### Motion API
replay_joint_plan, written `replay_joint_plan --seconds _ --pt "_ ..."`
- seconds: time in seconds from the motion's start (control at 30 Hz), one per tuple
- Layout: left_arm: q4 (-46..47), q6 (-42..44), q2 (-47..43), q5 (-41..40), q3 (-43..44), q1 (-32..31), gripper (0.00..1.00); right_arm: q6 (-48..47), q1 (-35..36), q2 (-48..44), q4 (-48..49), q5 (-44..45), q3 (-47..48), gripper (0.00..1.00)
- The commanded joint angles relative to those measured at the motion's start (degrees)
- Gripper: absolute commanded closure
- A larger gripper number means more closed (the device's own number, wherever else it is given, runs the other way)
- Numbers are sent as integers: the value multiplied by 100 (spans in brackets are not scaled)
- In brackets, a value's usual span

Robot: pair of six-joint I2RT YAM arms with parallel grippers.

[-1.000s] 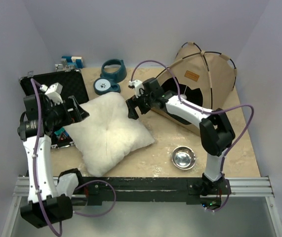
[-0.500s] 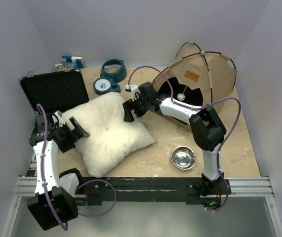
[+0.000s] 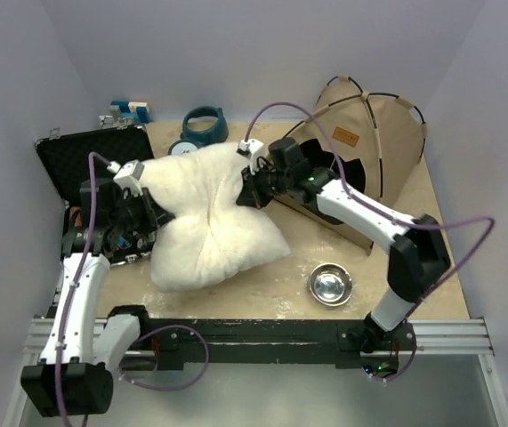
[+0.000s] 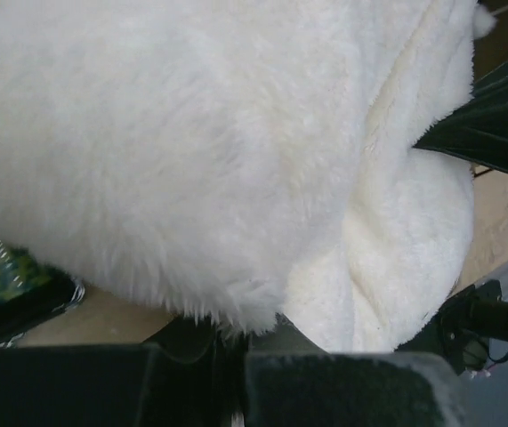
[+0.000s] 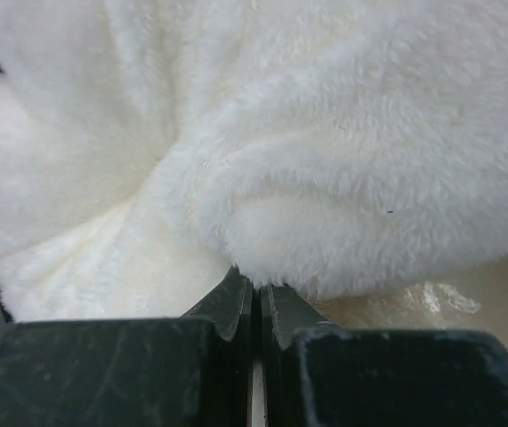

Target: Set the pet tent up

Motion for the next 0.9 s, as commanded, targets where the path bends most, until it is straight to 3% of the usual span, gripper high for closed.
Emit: replay_joint_plan --seconds 0.0,0.13,0.3,0.4,0.53,0.87 --pt "1066 -212 146 344 476 -1238 100 222 121 -1313 -361 286 -102 100" --pt "1779 -170 673 177 819 -2801 100 881 112 -1700 -1178 499 -453 100" --pt "2613 -63 1411 343 1153 -3903 100 1786 121 -2912 -1284 726 -1350 100" --pt "3045 -221 2122 536 1425 -4132 100 1675 -45 -3432 -1574 1410 -1438 100" --pt "3388 -415 3097 756 1978 -4264 100 1673 -836 -3801 -2154 1913 -1675 100" --pt "3248 -512 5006 1091 3604 -4510 100 2095 -1584 -4558 -2244 1905 -2343 100"
